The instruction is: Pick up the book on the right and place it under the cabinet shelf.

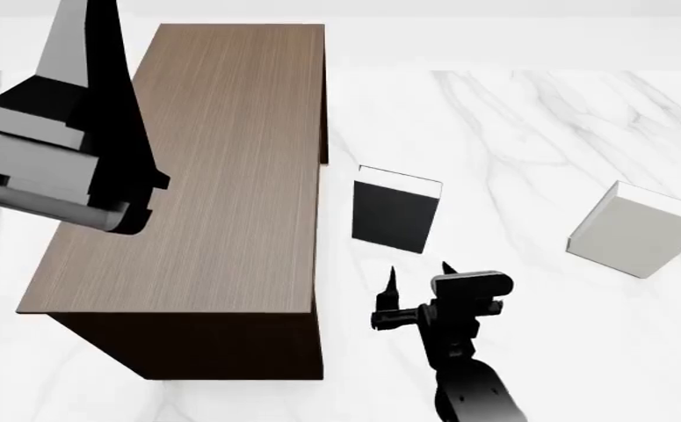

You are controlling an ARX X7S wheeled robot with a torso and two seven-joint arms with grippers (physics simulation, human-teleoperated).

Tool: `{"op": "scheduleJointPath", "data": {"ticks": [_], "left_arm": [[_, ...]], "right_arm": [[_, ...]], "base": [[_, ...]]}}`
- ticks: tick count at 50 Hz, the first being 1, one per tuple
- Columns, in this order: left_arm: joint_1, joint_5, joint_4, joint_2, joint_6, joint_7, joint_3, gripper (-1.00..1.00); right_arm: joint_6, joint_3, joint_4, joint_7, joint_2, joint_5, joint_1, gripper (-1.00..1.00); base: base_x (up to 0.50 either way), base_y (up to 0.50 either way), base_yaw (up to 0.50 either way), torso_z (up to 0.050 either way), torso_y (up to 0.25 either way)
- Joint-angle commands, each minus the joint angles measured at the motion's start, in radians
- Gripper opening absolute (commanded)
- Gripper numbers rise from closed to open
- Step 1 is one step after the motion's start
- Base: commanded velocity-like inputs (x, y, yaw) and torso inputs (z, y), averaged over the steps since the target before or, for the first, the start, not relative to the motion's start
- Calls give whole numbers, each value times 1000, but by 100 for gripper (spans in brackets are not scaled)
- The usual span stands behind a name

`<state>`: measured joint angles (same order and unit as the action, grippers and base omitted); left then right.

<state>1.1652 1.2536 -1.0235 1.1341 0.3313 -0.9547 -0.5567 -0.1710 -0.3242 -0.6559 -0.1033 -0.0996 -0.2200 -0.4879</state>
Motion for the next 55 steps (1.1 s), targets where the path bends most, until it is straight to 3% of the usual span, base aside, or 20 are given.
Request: {"op": "scheduleJointPath", "data": {"ticks": [1, 20, 55], "left_arm": [[9, 5, 2, -1, 4, -6, -7, 100], [26, 23, 6, -5, 26, -16, -25, 100], [63, 55, 3, -6, 34, -26, -35, 100]], "right_arm": [[162, 52, 16, -117, -84, 115, 116, 100], [349, 74, 376, -131, -158, 71, 214, 100], [578, 109, 810, -161, -241, -1, 281, 100]], "base": [[0, 0, 0, -10, 0], [0, 0, 0, 0, 71], [0, 0, 0, 0, 125]]}}
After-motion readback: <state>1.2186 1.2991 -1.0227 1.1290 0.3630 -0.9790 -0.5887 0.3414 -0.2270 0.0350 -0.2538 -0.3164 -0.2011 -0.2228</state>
